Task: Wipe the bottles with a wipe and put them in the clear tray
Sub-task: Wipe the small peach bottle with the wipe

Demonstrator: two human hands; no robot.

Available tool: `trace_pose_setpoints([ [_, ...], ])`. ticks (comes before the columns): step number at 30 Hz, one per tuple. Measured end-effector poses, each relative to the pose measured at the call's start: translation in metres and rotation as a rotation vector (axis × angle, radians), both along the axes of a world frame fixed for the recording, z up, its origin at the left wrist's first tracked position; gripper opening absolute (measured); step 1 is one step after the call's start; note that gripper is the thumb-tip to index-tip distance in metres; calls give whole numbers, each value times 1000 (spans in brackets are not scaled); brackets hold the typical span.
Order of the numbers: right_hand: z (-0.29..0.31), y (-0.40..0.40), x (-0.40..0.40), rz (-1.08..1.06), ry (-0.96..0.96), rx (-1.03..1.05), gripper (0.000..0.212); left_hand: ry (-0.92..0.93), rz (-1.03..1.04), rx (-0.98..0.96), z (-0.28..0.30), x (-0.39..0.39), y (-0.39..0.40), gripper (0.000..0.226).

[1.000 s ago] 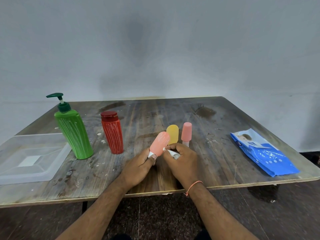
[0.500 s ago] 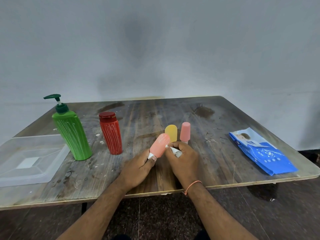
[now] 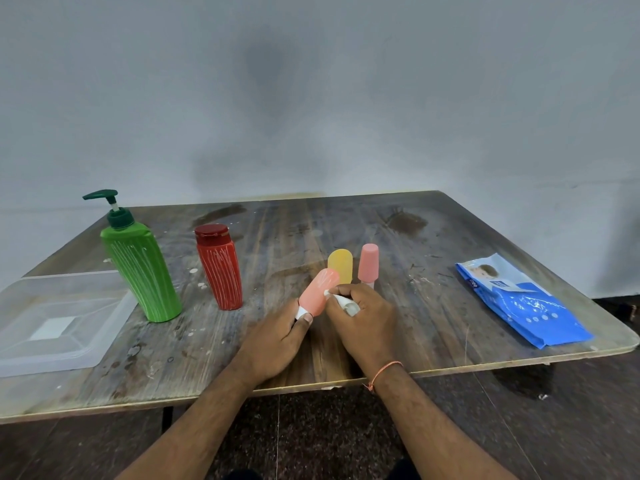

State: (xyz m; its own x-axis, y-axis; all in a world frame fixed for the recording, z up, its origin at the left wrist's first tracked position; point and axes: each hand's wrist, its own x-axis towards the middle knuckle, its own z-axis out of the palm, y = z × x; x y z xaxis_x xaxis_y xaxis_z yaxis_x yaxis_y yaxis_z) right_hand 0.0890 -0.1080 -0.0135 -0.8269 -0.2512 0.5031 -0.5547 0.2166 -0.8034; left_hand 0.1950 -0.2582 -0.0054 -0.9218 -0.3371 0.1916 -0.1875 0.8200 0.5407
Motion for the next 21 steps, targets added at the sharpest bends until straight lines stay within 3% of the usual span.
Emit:
trace_pose_setpoints([
  [21,1,1,0,-32,24,24,6,-12,18,-166,-5,-2,3,33],
])
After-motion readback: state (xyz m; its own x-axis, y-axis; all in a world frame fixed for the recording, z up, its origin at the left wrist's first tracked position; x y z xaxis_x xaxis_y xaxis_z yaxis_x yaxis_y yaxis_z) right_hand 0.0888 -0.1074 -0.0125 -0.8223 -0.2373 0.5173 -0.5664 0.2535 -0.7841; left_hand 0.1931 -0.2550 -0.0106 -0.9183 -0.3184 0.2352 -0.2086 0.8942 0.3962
